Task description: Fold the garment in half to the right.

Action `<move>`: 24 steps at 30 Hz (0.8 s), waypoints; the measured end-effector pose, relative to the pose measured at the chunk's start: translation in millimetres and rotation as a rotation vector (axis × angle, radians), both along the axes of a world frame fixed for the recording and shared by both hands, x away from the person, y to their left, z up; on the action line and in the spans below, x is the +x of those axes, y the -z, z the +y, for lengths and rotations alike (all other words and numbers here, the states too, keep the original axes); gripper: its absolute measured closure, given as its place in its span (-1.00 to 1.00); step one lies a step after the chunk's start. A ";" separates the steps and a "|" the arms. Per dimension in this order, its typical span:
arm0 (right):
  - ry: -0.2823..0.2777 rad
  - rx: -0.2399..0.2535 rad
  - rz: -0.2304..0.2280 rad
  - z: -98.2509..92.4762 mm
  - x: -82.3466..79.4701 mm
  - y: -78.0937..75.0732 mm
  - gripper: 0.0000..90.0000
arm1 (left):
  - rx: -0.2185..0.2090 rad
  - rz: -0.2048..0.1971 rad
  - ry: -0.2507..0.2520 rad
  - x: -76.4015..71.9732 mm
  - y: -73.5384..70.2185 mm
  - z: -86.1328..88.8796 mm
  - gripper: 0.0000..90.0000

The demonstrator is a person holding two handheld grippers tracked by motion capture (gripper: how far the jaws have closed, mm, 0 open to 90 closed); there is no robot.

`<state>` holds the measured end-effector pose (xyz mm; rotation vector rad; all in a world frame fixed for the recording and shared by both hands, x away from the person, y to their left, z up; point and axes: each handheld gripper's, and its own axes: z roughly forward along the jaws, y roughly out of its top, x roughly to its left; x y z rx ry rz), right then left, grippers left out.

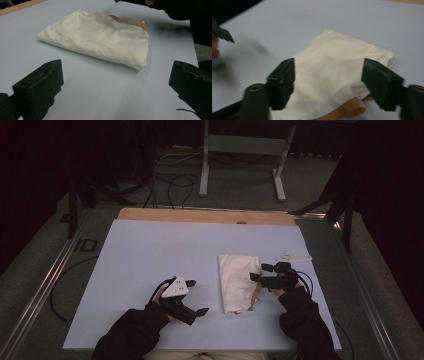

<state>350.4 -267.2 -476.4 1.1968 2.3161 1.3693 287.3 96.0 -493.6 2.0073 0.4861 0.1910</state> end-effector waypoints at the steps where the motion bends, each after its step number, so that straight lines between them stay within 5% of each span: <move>1: -0.002 -0.025 -0.013 2.2 -0.5 1.5 -0.14 | -0.006 0.002 -0.003 -0.4 0.2 0.4 -0.99; 8: 0.018 -0.126 -0.005 4.5 9.3 11.6 1.00 | -0.009 -0.004 -0.007 -1.3 0.4 2.0 -0.99; 20: 0.083 -0.224 0.060 -6.4 20.5 45.0 1.00 | -0.014 -0.012 -0.017 -2.1 0.7 5.0 -0.99; 24: 0.091 -0.192 0.061 -9.8 17.9 41.0 1.00 | -0.011 -0.008 -0.017 -1.8 1.4 4.6 -0.99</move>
